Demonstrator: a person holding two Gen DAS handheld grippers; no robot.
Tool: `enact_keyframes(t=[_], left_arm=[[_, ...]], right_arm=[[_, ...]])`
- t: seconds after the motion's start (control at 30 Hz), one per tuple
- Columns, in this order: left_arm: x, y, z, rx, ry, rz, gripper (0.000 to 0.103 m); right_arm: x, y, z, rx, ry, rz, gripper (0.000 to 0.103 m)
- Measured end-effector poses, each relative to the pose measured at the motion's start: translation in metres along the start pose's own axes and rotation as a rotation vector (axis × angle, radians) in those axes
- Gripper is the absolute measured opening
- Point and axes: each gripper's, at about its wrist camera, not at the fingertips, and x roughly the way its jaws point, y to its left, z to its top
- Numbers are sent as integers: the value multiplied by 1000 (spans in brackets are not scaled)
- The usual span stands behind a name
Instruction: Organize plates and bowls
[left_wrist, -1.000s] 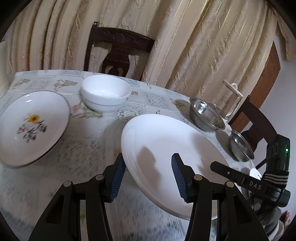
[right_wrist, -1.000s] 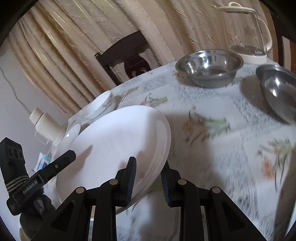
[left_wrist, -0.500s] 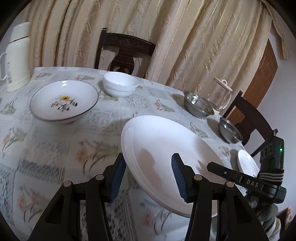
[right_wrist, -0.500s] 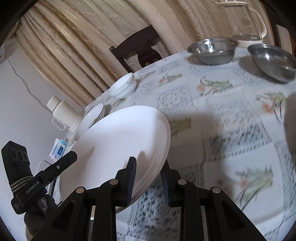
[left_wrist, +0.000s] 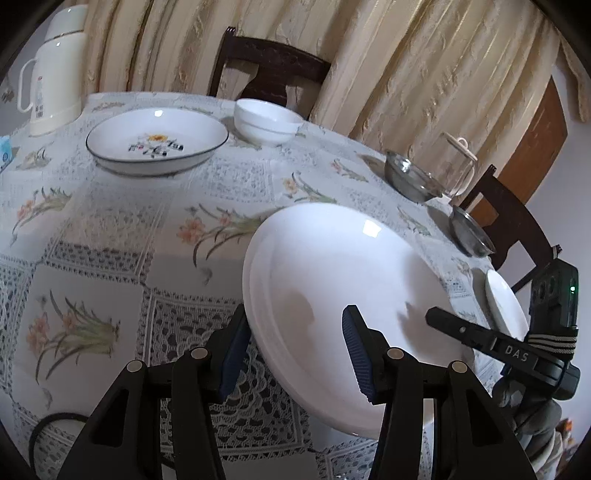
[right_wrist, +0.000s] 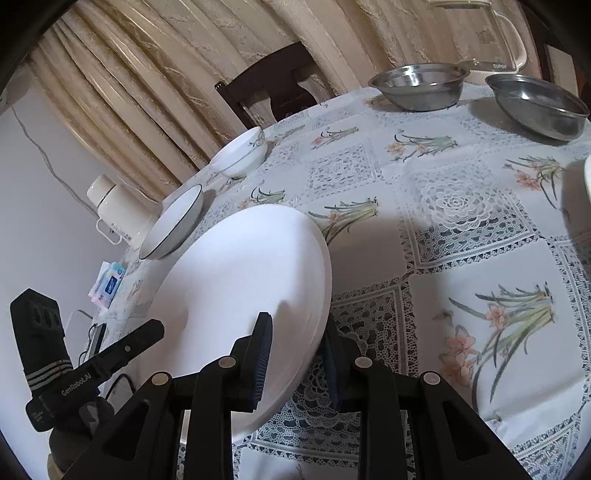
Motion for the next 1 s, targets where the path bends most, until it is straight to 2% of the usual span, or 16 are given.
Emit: enact_keyframes(t=[0.23, 0.4, 0.47, 0.57, 0.63, 0.7, 0.73, 0.9, 1.0], left_arm=[[-9, -2, -1, 28, -71, 33, 52], [-11, -3, -1, 27, -88, 45, 52], [-14, -6, -2, 43, -104, 71, 52], [-20, -13, -1, 70, -133, 112, 54], [-25, -19, 0, 90, -154, 140, 55], [-29, -25, 0, 110, -177, 167, 63], [-32, -28, 0, 120, -187, 177, 64], [-37, -40, -2, 160, -203, 207, 73], [-41, -47, -4, 176, -208, 211, 73]], right_arm=[[-4, 4, -3, -22, -35, -25, 32], [-13, 2, -5, -8, -95, -28, 43], [-16, 3, -5, -10, -114, -31, 51], [-20, 3, -6, -9, -142, -35, 54], [-22, 2, -6, 1, -154, -34, 55], [-24, 0, -6, 16, -171, -35, 56], [-26, 0, -7, 22, -180, -35, 57], [-31, -3, -7, 41, -213, -37, 58], [-35, -5, -8, 55, -233, -37, 59]])
